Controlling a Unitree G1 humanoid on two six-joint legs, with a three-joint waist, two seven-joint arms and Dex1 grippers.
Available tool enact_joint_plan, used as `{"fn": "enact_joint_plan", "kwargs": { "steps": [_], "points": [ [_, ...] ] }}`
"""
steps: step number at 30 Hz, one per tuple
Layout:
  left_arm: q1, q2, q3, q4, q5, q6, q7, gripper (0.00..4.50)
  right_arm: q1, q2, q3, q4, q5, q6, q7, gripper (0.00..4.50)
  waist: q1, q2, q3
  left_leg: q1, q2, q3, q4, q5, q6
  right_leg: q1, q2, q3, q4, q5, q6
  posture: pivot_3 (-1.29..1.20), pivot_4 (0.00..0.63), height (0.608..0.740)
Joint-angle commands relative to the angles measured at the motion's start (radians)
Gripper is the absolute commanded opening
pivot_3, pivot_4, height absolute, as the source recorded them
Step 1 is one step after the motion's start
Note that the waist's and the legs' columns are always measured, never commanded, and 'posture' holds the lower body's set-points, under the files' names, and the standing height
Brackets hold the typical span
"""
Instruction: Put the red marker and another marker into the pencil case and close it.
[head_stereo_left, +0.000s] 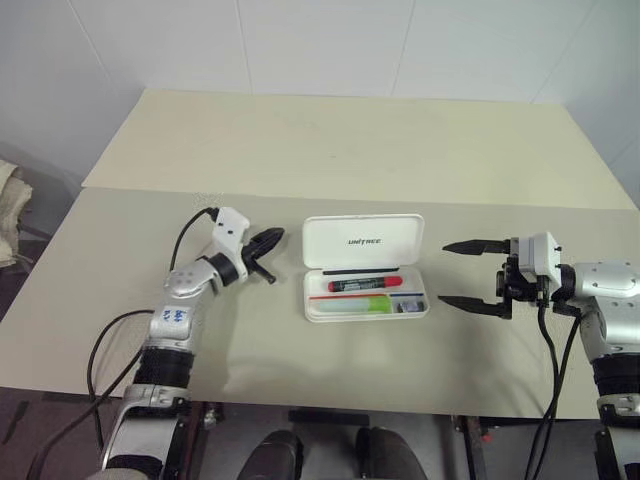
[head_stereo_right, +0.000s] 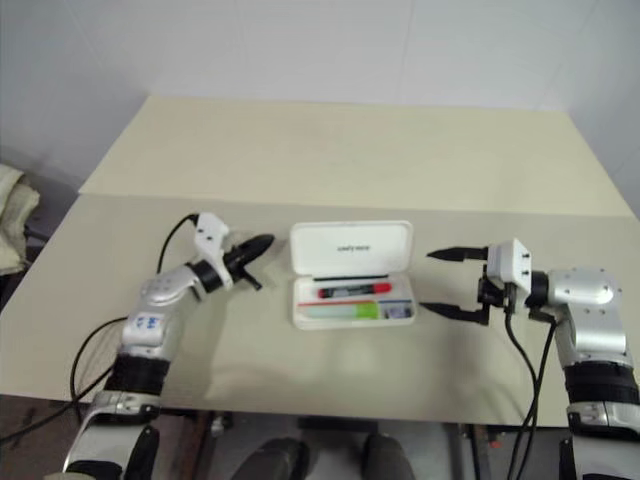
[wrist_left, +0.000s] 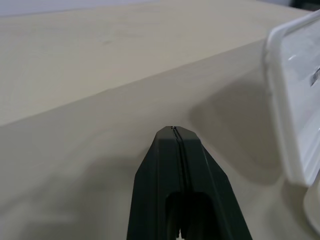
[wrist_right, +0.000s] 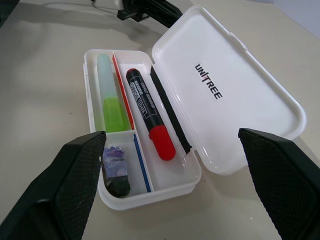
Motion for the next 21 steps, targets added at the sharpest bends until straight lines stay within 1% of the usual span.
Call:
{"fn": "enact_joint_plan", "kwargs": {
  "steps": [1, 6, 12, 15, 19, 21],
  "points": [
    [-0.035, -0.006, 0.002, -0.017, -0.033, -0.056, -0.072, 0.02, 0.011, 0.003, -0.011, -0.049, 0.014, 0.005, -0.012, 4.5, -0.001, 0.0, 0.0, 0.0, 0.0, 0.0, 0.0, 0.0, 0.0, 0.0, 0.0, 0.0, 0.0, 0.0, 0.0, 0.0, 0.15, 0.74],
    [-0.021, 0.026, 0.007, -0.045, -0.068, -0.081, -0.193, 0.02, 0.012, 0.007, -0.02, -0.089, 0.022, 0.016, -0.03, 4.5, -0.002, 0.0, 0.0, 0.0, 0.0, 0.001, 0.0, 0.0, 0.0, -0.001, -0.001, -0.001, 0.0, 0.0, 0.0, 0.0, 0.15, 0.74],
    [-0.021, 0.064, -0.026, -0.077, -0.065, -0.14, -0.33, 0.02, 0.012, 0.014, -0.017, -0.113, 0.026, 0.03, -0.04, 4.5, 0.001, 0.0, 0.0, 0.0, 0.0, 0.0, 0.001, 0.0, 0.0, 0.0, 0.0, -0.001, 0.0, 0.0, 0.0, 0.0, 0.15, 0.74],
    [-0.023, 0.076, -0.058, -0.088, -0.051, -0.183, -0.398, 0.02, 0.012, 0.016, -0.02, -0.115, 0.027, 0.034, -0.042, 4.5, 0.002, 0.0, 0.0, 0.0, -0.001, 0.0, 0.001, 0.0, 0.0, 0.0, -0.001, -0.001, 0.0, 0.0, 0.0, 0.0, 0.15, 0.74],
    [-0.016, 0.102, -0.13, -0.094, -0.005, -0.264, -0.485, 0.02, 0.004, 0.016, -0.032, -0.117, 0.037, 0.052, -0.057, 4.5, 0.0, 0.0, 0.0, 0.0, -0.001, 0.0, 0.0, 0.0, 0.0, 0.0, -0.001, -0.001, 0.0, 0.0, 0.0, 0.0, 0.15, 0.74],
    [-0.012, 0.097, -0.163, -0.102, 0.004, -0.282, -0.512, 0.02, -0.014, 0.004, -0.043, -0.107, 0.039, 0.07, -0.066, 4.5, 0.0, 0.0, 0.0, 0.0, -0.001, 0.0, 0.0, 0.0, 0.0, -0.001, -0.001, -0.001, 0.0, 0.0, 0.0, 0.0, 0.15, 0.74]
  ]
}}
